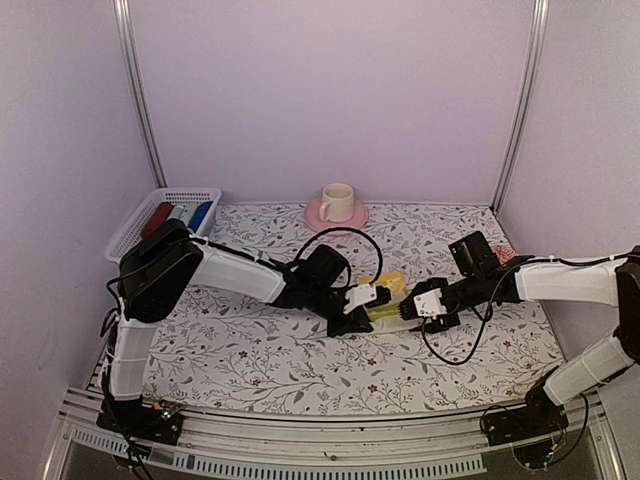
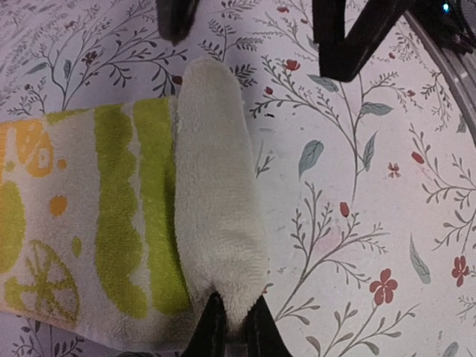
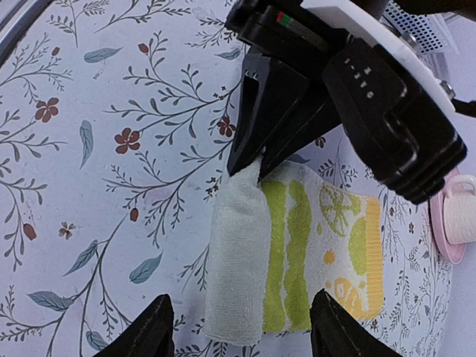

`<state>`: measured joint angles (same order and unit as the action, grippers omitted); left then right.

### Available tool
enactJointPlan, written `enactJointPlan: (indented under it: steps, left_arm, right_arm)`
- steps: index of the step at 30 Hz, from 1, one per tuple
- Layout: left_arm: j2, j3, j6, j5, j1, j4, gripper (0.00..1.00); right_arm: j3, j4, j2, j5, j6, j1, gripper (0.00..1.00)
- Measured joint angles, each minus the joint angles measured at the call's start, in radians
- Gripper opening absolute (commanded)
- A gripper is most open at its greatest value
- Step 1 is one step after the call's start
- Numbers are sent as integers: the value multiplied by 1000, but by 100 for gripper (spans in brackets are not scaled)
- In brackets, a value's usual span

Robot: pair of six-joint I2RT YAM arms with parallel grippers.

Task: Roll the towels
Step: Roll the towel at the center of the board.

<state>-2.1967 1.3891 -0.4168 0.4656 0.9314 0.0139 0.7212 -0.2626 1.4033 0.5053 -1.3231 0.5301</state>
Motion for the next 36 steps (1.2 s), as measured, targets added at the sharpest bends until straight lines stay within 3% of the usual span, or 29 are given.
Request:
enactJointPlan:
  steps: [12,19,25,28,33,36]
  left_arm:
    - [-23,9,108,119,-40,-3,0]
    - [-37,19,149,178,-63,-1,1]
    - [-42,24,164,191,-66,-1,19]
    - [-42,24,167,193,-66,-2,37]
    - [-33,-5,175,176,-67,-35,57]
    - [8,-67,183,150,-68,-80,62]
  right_arm:
    - [-8,123,142,-111,52,63,48]
    - [-8,154,171,-156,69,66,31]
    - [-8,159,183,-167,77,68,20]
    - [4,151,214,-174,87,72,14]
    - [47,115,241,-174,107,72,13]
    - [65,86,244,-171,117,71,12]
